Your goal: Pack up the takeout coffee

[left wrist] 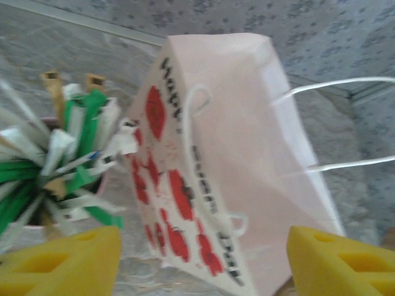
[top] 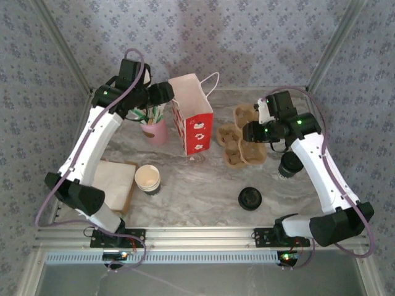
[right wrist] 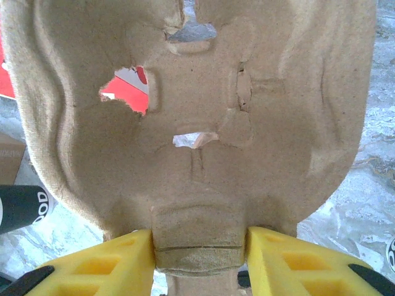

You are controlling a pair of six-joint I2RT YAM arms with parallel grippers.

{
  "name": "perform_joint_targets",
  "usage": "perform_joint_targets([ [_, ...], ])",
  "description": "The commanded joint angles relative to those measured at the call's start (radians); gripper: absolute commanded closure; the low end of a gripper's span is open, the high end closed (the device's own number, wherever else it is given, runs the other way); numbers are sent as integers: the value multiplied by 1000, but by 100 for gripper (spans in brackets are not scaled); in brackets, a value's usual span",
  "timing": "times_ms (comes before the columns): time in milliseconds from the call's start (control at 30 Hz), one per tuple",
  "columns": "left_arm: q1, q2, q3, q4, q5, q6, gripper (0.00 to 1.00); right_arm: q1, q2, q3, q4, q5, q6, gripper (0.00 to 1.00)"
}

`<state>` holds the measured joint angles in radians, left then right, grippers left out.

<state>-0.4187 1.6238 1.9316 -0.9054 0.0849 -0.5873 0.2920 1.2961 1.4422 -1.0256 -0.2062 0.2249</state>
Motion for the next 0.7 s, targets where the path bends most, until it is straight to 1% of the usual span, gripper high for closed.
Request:
perform_joint_targets([
  [0, 13, 37, 85, 38, 126, -22, 37, -12, -39, -3, -23, -33, 7, 56],
  [167, 42, 72, 99, 45, 161, -42, 56, -16, -65, 14, -28, -64, 21, 55],
  [200, 46, 77, 104, 45, 168, -41, 61, -16, -71, 20, -31, -71, 25, 56],
  [233, 46, 80, 111, 41, 172, -40, 67, -16, -74, 26, -33, -75, 26, 55],
  [300, 46, 82, 116, 34, 184, -40, 76, -17, -82, 35, -39, -80, 28, 55],
  [433, 44, 61, 92, 35, 208, -51, 90, -16, -96, 50, -50, -88, 33, 55],
  [567, 38, 12, 43, 64, 229, -72, 100, -17, -110, 59, -56, -97, 39, 55],
  [667, 28, -24, 24, 72, 239, -87, 100, -17, -118, 69, -63, -99, 43, 55],
])
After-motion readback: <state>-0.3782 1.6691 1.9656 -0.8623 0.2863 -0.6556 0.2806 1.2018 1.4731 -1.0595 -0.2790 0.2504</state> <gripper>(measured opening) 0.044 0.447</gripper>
